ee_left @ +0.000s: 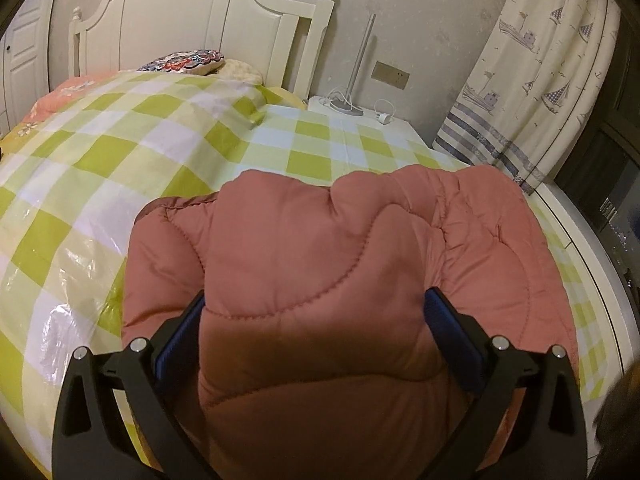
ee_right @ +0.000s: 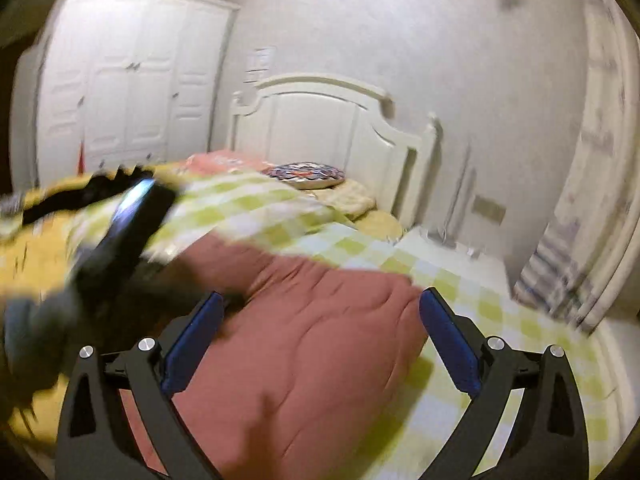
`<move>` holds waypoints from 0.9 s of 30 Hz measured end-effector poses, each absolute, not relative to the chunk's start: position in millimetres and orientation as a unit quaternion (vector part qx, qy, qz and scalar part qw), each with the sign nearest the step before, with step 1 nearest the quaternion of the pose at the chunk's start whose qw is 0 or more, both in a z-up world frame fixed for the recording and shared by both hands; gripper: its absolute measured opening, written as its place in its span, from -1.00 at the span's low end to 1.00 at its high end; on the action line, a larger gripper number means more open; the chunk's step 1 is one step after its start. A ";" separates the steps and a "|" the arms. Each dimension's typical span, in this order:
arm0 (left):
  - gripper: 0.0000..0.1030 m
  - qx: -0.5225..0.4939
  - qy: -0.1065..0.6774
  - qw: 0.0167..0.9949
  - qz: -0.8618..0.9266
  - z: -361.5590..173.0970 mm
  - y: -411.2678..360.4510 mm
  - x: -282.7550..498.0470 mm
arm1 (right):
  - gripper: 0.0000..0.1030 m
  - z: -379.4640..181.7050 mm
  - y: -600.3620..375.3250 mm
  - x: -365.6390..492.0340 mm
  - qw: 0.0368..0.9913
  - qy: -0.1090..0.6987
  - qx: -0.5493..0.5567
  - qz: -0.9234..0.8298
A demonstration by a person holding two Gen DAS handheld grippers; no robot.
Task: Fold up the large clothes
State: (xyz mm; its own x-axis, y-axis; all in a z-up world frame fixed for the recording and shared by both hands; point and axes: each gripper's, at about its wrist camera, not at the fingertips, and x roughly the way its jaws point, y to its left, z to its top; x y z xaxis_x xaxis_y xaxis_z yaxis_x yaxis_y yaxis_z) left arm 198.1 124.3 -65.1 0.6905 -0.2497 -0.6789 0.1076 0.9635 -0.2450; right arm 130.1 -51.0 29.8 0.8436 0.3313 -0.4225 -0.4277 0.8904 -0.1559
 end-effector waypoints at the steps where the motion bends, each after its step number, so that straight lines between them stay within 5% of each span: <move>1: 0.96 -0.094 0.381 0.915 -0.098 -65.0 124.3 198.0 | 0.84 34.4 -53.5 152.3 0.953 0.213 -0.100 0.192; 5: 0.96 -0.094 0.380 0.915 -0.098 -65.1 124.3 197.7 | 0.84 29.5 -59.7 227.9 0.939 0.282 -0.046 0.192; 8: 0.96 -0.095 0.380 0.915 -0.099 -64.9 124.5 197.7 | 0.84 -36.9 -40.2 274.0 0.890 0.405 -0.115 0.175; 10: 0.96 -0.092 0.385 0.913 -0.097 -65.7 124.0 198.4 | 0.72 -75.8 -50.4 290.3 0.864 0.457 -0.057 0.205; 20: 0.96 -0.093 0.380 0.915 -0.099 -66.2 124.6 196.5 | 0.73 -6.0 -49.2 255.6 0.921 0.344 -0.068 0.167; 25: 0.96 -0.087 0.377 0.918 -0.092 -65.6 122.5 195.0 | 0.18 -4.8 -31.3 259.9 0.903 0.369 -0.072 0.207; 27: 0.96 -0.085 0.376 0.918 -0.090 -65.5 122.6 194.2 | 0.18 -46.6 -24.8 276.3 0.867 0.445 -0.093 0.206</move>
